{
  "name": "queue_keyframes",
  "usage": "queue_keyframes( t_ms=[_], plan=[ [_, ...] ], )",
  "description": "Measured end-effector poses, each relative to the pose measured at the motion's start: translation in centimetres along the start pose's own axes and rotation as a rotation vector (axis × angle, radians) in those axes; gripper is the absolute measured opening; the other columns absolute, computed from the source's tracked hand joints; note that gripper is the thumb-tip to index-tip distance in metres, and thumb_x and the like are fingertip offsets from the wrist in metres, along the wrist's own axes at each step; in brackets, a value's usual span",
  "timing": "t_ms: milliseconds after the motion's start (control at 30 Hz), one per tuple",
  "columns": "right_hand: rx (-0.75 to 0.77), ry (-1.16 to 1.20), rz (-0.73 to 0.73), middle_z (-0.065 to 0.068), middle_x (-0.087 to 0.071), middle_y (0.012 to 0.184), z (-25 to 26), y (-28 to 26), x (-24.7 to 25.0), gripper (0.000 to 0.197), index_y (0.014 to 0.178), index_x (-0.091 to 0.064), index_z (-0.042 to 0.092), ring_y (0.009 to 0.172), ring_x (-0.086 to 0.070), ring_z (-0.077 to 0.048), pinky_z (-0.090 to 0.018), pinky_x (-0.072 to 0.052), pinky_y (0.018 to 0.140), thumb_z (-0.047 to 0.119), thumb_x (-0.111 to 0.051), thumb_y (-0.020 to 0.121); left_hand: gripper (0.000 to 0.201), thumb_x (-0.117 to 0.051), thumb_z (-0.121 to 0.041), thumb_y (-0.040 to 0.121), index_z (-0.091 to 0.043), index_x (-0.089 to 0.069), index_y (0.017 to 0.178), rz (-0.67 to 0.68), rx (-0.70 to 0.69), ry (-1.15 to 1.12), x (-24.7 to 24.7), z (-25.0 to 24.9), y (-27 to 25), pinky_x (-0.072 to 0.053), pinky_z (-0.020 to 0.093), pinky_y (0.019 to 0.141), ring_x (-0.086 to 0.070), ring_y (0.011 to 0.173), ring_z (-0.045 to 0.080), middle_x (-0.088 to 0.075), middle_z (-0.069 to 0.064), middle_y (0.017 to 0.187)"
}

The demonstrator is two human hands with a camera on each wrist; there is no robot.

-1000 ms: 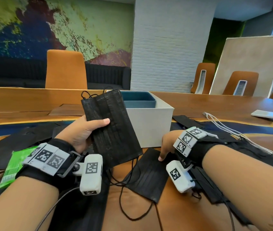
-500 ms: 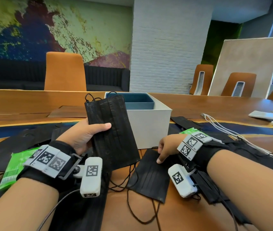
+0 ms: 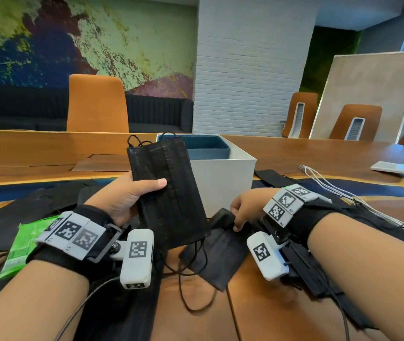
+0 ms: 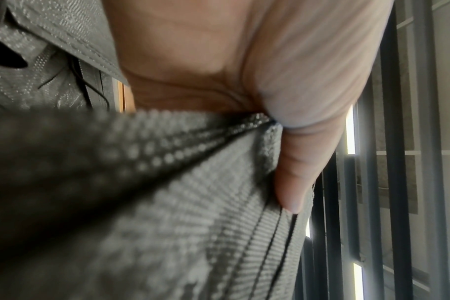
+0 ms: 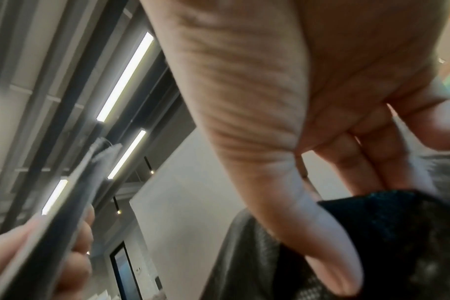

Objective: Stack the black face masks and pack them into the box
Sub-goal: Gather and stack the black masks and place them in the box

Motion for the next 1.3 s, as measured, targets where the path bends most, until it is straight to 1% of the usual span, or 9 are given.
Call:
queue_keyframes(
  t_ms=[333, 467, 533, 600, 700, 800, 1000, 1133, 1300],
  plan=[
    [0.216, 0.309, -0.236, -0.001, -0.056, 0.078, 0.7, -3.5, 4.6, 0.032, 0.087, -0.05, 0.029, 0.068, -0.052, -0.016, -0.028, -0.045, 0.063, 0.014, -0.076, 0.076, 0.067, -0.08, -0.024, 0.054, -0.012, -0.062, 0.118, 0.148, -0.005, 0.08, -1.3, -0.2, -0.4, -0.052, 0.041, 0.085, -0.067, 0.104, 0.027, -0.071, 0.01, 0.109],
    [0.379, 0.541, -0.286, -0.008, -0.056, 0.075, 1.7, -5.3, 5.9, 0.042, 0.109, -0.051, 0.023, 0.064, -0.052, -0.015, -0.03, -0.048, 0.067, 0.008, -0.075, 0.078, 0.04, -0.072, -0.008, 0.074, -0.01, -0.063, 0.113, 0.156, -0.027, -0.018, -1.9, -0.1, -0.4, -0.057, 0.031, 0.068, -0.07, 0.093, 0.023, -0.073, 0.009, 0.1],
    [0.44, 0.605, -0.308, -0.023, -0.059, 0.082, 2.1, -5.5, 6.3, 0.047, 0.111, -0.049, 0.026, 0.072, -0.054, -0.035, -0.036, -0.052, 0.081, 0.014, -0.077, 0.076, 0.04, -0.071, -0.007, 0.073, -0.011, -0.063, 0.112, 0.165, -0.02, -0.042, -2.0, 0.0, -0.5, -0.058, 0.031, 0.066, -0.071, 0.091, 0.021, -0.073, 0.009, 0.1],
    [0.469, 0.643, -0.309, -0.035, -0.06, 0.107, 2.6, -5.7, 6.3, 0.049, 0.111, -0.048, 0.03, 0.099, -0.057, -0.048, -0.049, -0.048, 0.097, 0.016, -0.077, 0.075, 0.045, -0.071, -0.006, 0.07, -0.012, -0.062, 0.114, 0.173, -0.013, -0.046, -2.3, 0.0, -0.5, -0.058, 0.034, 0.071, -0.07, 0.095, 0.023, -0.073, 0.01, 0.103],
    [0.531, 0.763, -0.304, -0.019, -0.067, 0.099, 3.1, -5.8, 5.9, 0.039, 0.116, -0.049, 0.023, 0.089, -0.065, -0.026, -0.037, -0.054, 0.09, 0.009, -0.069, 0.085, 0.052, -0.069, -0.006, 0.068, -0.012, -0.061, 0.119, 0.171, -0.034, -0.044, -2.7, 0.5, -0.4, -0.055, 0.037, 0.082, -0.067, 0.103, 0.026, -0.071, 0.011, 0.109],
    [0.539, 0.959, -0.299, -0.001, -0.057, 0.086, 3.6, -5.9, 5.2, 0.025, 0.121, -0.049, 0.012, 0.074, -0.054, -0.007, -0.021, -0.048, 0.075, 0.017, -0.053, 0.096, 0.049, -0.072, 0.003, 0.069, -0.009, -0.062, 0.116, 0.172, -0.068, -0.086, -3.2, 0.7, -0.5, -0.057, 0.027, 0.07, -0.07, 0.09, 0.018, -0.073, 0.007, 0.099],
    [0.428, 1.093, -0.172, -0.007, -0.062, 0.12, 3.1, -4.3, 2.8, 0.04, 0.12, -0.052, 0.016, 0.114, -0.059, -0.019, -0.039, -0.043, 0.105, 0.048, -0.039, 0.098, 0.059, -0.063, 0.0, 0.069, -0.003, -0.055, 0.127, 0.078, -0.116, -0.177, -2.8, 0.9, 0.0, -0.057, 0.026, 0.07, -0.069, 0.096, 0.021, -0.07, 0.013, 0.111],
    [0.466, 1.159, -0.101, -0.003, -0.063, 0.125, 4.0, -3.4, 0.8, 0.036, 0.129, -0.049, 0.014, 0.116, -0.059, -0.016, -0.028, -0.047, 0.098, 0.033, -0.047, 0.098, 0.053, -0.063, -0.004, 0.071, -0.007, -0.059, 0.124, 0.056, -0.129, -0.148, -2.7, 1.0, 0.1, -0.056, 0.026, 0.07, -0.069, 0.095, 0.02, -0.072, 0.01, 0.106],
    [0.565, 1.354, -0.107, -0.003, -0.065, 0.122, 5.2, -1.9, -1.1, 0.032, 0.129, -0.051, 0.021, 0.113, -0.062, -0.018, -0.034, -0.051, 0.095, 0.028, -0.049, 0.097, 0.039, -0.063, -0.007, 0.079, -0.015, -0.061, 0.116, 0.104, -0.075, -0.031, -2.9, 1.5, 0.2, -0.056, 0.029, 0.072, -0.07, 0.093, 0.018, -0.074, 0.006, 0.101]
  ],
)
Point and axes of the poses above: each hand's wrist, its own y-axis towards the middle knuckle, its own x-axis out of the back of the hand, z = x × y, the point moved 1 cm from there along y, towards the middle knuckle
